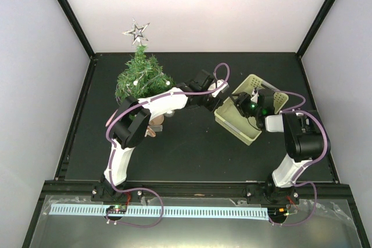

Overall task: Decorate the small christmas tree
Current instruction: Pick up the decoration item from the storage box.

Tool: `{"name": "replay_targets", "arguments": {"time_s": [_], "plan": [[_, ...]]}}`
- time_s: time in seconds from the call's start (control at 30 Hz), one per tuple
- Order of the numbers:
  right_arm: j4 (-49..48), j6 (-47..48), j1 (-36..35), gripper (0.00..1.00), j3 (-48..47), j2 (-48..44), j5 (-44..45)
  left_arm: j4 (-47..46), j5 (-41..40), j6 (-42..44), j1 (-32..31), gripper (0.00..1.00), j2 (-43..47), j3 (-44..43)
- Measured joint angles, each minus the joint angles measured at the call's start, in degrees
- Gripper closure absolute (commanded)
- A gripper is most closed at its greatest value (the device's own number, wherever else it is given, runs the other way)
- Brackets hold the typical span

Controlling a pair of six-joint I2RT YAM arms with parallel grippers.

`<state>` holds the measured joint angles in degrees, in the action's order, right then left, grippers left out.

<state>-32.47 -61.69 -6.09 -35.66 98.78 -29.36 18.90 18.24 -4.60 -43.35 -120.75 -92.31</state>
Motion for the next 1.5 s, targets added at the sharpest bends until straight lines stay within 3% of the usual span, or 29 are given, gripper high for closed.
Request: {"name": "replay_targets", "arguments": {"time_s": [0.43, 0.9, 1.17, 1.5], "plan": [[2.89, -0.42, -0.28, 0.54, 0.20, -2.21, 2.12, -0.42, 0.02, -0.11, -0.22, 0.97, 0.02, 0.22], [4.48, -2.60, -0.22, 0.51, 5.53, -1.95, 4.07, -0.39, -0.07, -0.13, -0.24, 0.97, 0.04, 0.24], [17.62, 5.05, -0.22, 0.49, 0.87, -6.78, 8.22, -0.42, -0.11, -0.20, -0.26, 0.98, 0.04, 0.24], [25.11, 8.76, -0.22, 0.51, -0.26, -6.58, 6.34, -0.79, 0.02, -0.70, -0.28, 0.98, 0.44, 0.90]]}}
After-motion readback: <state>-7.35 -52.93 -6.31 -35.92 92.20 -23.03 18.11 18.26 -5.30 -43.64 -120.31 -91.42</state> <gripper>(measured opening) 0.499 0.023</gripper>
